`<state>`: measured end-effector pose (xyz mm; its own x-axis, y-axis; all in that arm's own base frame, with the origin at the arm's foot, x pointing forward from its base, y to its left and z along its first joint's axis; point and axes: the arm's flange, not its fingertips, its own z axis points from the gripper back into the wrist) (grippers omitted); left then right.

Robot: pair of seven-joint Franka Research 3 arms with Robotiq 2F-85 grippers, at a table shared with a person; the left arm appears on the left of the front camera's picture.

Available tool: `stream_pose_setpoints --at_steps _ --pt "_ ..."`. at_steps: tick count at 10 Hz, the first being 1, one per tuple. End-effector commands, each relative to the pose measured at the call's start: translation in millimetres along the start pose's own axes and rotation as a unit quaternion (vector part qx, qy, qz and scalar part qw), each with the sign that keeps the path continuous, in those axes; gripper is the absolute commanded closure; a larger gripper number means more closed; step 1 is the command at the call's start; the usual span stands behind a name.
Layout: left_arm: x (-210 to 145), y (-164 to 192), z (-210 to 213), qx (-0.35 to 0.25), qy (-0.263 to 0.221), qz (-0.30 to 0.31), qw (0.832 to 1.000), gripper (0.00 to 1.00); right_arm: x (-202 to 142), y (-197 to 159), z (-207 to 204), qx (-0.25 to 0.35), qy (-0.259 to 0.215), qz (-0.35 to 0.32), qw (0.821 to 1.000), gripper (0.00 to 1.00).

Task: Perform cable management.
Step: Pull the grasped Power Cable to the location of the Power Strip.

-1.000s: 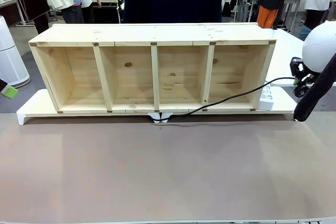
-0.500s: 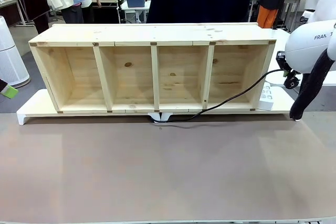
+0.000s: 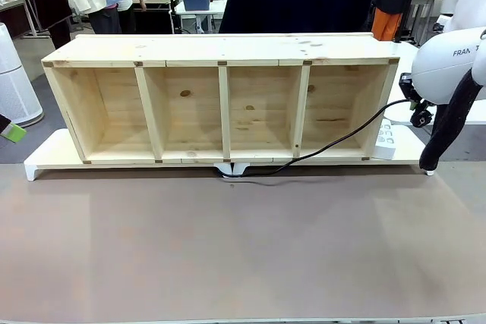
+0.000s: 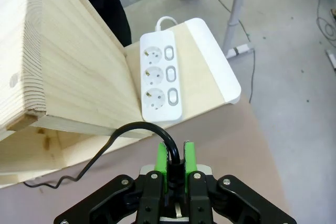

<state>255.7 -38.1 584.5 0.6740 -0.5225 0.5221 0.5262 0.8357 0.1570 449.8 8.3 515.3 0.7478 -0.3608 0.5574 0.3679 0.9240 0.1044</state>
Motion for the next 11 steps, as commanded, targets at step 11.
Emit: stream_pose_setpoints --at_steps 11 --pt "2.1 1.0 -0.5 0.002 -0.005 -0.003 1.000 0.00 -2.0 0.3 2.3 0.000 -0.003 0.004 1.000 0.85"
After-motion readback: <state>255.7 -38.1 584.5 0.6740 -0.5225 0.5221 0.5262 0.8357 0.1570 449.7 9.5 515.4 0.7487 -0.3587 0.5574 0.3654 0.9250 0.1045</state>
